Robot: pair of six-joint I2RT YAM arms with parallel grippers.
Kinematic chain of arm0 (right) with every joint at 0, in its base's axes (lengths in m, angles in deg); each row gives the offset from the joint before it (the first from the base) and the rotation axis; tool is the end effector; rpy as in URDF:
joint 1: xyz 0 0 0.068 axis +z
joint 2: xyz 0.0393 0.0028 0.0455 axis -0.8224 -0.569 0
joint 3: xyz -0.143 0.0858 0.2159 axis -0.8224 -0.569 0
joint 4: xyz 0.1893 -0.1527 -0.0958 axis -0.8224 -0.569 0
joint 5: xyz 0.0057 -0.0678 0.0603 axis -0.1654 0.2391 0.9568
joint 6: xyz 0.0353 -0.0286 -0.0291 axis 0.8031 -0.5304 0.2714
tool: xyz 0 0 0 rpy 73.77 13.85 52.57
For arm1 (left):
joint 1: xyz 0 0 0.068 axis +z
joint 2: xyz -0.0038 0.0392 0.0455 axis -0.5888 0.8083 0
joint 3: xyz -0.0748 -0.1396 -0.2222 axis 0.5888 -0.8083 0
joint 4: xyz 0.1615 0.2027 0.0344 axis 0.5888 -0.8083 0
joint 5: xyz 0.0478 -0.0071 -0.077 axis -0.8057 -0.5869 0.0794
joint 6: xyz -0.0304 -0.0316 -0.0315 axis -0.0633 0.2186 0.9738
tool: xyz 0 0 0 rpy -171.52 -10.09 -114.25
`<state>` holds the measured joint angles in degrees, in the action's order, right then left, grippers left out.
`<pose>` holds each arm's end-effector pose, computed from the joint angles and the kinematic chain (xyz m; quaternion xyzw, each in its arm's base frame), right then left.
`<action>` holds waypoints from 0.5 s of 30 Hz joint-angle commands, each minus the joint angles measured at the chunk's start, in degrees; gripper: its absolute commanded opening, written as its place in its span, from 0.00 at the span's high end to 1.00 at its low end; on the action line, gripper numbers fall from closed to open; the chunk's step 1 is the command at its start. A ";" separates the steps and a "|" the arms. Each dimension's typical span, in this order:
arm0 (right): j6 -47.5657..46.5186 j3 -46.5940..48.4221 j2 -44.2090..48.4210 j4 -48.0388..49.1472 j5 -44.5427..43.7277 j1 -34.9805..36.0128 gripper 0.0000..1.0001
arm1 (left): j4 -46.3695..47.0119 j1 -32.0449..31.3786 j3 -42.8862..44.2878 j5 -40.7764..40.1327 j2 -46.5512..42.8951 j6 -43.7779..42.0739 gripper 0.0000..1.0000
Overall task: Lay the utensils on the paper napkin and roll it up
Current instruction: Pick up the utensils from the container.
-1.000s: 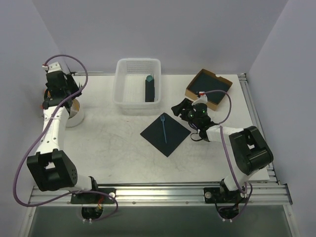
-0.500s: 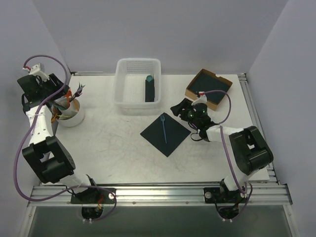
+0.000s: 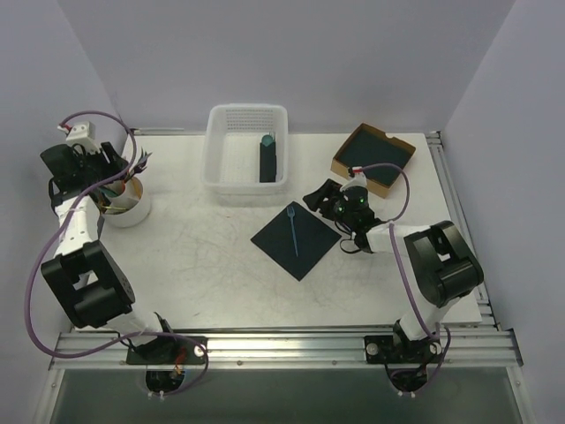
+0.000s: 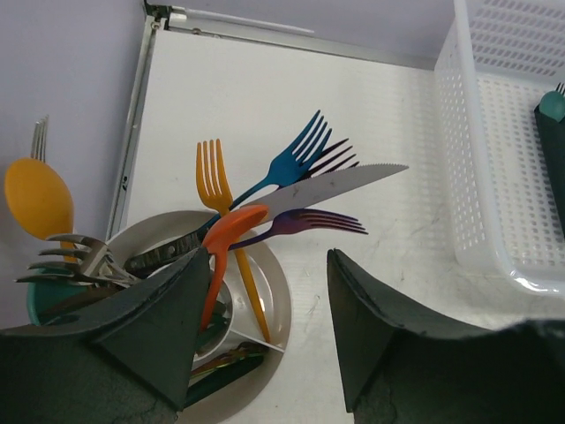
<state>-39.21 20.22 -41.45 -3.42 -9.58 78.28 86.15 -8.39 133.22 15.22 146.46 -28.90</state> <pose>0.3101 0.1391 0.1875 0.0633 0.7497 0.4175 0.5096 0.3313 0.1551 0.3147 -0.0696 0.8116 -0.0661 0.5763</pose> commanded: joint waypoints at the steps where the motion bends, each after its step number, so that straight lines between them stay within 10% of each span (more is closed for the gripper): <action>1: 0.63 1.34 0.34 2.73 1.30 -0.02 0.40 | 6.44 -0.09 -1.01 0.82 -1.10 -3.76 0.36; 15: 0.81 1.51 -0.28 3.00 2.09 -0.37 0.40 | 2.74 0.53 4.19 1.09 5.23 -6.49 0.43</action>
<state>-38.42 20.22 -41.58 -3.05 -8.44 78.24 87.20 -8.41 134.44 16.07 151.36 -33.64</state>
